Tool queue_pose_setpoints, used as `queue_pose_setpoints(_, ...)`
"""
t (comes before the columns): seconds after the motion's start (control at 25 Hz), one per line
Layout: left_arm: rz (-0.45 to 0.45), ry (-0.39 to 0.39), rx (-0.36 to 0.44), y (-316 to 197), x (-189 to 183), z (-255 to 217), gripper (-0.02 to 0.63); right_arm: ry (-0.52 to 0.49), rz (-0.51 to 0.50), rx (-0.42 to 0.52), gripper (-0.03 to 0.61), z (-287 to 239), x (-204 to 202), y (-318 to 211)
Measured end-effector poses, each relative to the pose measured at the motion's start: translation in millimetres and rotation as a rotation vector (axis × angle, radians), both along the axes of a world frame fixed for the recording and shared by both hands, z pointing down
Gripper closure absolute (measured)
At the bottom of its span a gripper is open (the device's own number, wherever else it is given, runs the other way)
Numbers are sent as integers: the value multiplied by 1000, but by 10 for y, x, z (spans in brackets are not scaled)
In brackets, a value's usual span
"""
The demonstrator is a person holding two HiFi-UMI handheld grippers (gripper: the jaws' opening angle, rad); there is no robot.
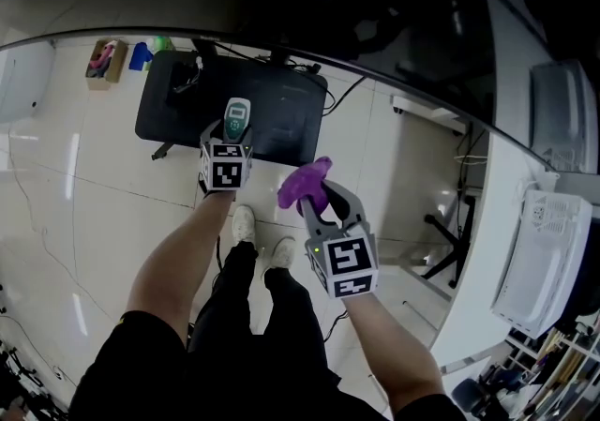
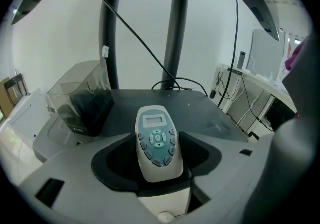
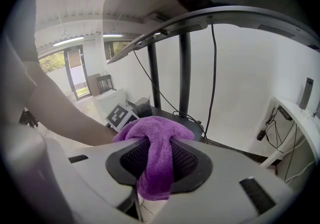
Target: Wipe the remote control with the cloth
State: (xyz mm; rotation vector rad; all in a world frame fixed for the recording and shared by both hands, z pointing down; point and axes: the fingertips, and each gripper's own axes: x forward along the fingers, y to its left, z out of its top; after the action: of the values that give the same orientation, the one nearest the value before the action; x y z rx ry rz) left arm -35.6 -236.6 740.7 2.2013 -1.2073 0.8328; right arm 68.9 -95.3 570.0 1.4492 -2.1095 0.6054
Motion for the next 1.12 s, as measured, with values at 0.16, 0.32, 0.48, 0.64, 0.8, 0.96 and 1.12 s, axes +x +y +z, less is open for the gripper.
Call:
queue_pose_setpoints(0.16,20,-2,-2,17,-27,45,342,8,6,-1,457,67,-17,-82)
queue_pose_setpoints(0.32,15,2,9,35,-98,-63,333,27,-2,-8,457,197,-31,-236)
queue_pose_setpoints(0.48,9,14,11,155,-208,-229,333,74,-14,-25,457,460,-31,-492)
queue_pose_setpoints(0.64,-8,43,11,368,-349,-390,333,132,-30,-81,456,885,-20,-736)
queue_pose_setpoints(0.8,-26,58,4,667,-582,-413,333,180,-47,-138,454,1312,-21,-892)
queue_pose_setpoints(0.96,-75,73,-14,848,-813,-462,333,223,-55,-163,446,1552,-7,-1030)
queue_pose_setpoints(1.12,-84,59,-13,910,-917,-477,333,231,-36,-185,435,1717,-2,-1086)
